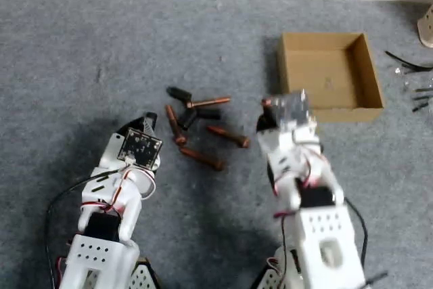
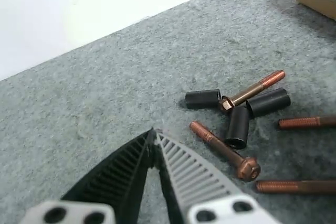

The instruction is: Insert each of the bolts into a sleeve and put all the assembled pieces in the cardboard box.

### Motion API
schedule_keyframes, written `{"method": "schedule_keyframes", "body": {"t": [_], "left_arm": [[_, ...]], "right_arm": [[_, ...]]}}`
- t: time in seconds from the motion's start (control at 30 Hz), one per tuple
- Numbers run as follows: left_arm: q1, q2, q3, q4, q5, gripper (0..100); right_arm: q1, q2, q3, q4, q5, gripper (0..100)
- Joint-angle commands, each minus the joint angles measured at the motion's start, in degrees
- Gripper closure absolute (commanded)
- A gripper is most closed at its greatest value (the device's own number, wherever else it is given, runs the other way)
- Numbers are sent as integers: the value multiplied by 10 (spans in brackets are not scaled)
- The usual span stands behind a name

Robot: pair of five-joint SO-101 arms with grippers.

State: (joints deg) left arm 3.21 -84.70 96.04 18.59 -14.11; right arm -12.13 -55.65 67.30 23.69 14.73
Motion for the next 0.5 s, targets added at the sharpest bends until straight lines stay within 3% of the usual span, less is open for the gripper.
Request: {"method": "schedule_keyframes", "body": {"t": [0.0,0.07,0.23,0.47], "left_arm": [[-7,-7,0,-3,-2,993],[-7,-7,0,-3,-2,993],[-7,-7,0,-3,-2,993],[-7,-7,0,-3,-2,993]], "right_arm": [[29,180,-167,-26,6,993],[49,276,-248,-36,-8,993],[122,478,-450,-35,-142,993],[182,619,-582,-35,-289,993]]}}
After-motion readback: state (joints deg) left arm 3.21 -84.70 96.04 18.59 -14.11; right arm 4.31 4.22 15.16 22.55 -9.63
